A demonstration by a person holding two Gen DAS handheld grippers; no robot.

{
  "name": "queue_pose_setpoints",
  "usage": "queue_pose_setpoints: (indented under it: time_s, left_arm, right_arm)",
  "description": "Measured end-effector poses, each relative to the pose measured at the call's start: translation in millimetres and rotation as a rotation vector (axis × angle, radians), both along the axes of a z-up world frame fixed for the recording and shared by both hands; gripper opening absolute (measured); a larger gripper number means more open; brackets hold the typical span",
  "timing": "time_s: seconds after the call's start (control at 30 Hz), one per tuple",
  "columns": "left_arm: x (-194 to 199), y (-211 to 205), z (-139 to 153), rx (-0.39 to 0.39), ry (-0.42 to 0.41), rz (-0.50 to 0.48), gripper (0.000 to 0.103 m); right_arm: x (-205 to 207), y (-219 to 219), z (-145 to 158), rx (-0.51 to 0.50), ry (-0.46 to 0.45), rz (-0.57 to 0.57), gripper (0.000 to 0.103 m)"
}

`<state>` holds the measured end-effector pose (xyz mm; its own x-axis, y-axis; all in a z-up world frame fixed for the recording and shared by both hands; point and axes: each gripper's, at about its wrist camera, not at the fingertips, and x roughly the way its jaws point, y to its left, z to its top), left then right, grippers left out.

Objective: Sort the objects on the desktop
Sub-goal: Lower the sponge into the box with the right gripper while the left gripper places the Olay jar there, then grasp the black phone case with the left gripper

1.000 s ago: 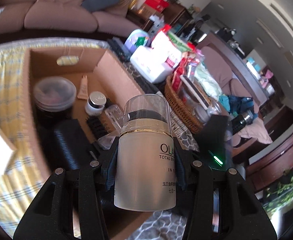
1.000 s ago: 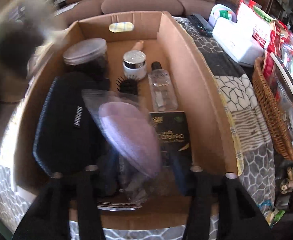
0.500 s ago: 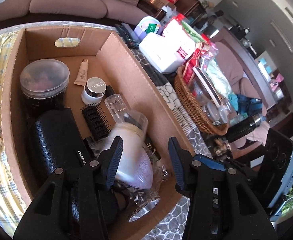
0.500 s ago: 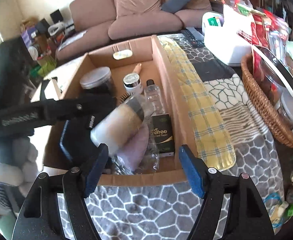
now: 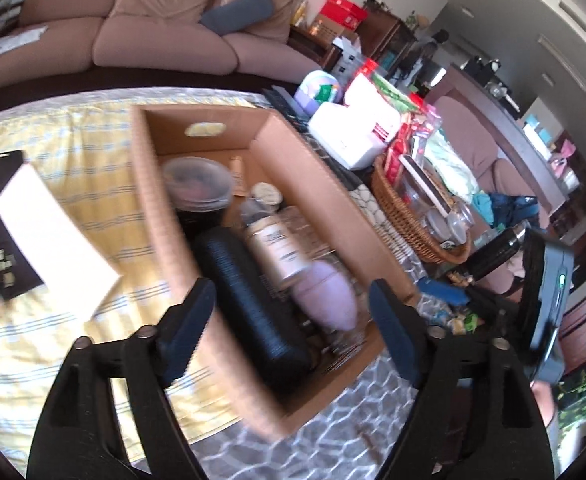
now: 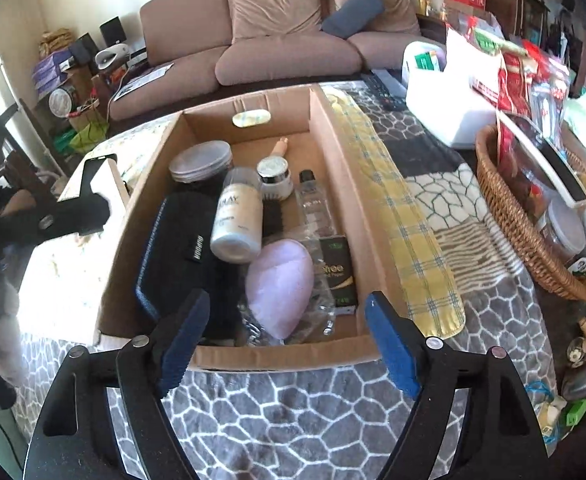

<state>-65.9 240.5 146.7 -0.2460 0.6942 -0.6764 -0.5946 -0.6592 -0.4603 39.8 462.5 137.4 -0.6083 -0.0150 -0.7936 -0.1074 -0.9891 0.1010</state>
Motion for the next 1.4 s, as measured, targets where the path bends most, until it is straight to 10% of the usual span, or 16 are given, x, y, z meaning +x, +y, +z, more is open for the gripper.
queue_pose_setpoints:
  time_s: [0.1,0.87,1.4]
  left_arm:
    - [2,-35,5,0.014,0.009,0.023,0.103]
    - [-60,-270,-22,-0.017,-0.006,0.322,0.103]
    - [-140,-199,-77,-0.116,-0.01,0.229,0.089]
  right_arm:
    - [-3,-15,7,0.003,0.004,0.019,0.09]
    - [-81,-210,10,0.033,0.009,0.274,0.102]
    - [-128,-258,-50,0.036,0.009,0.292,0.102]
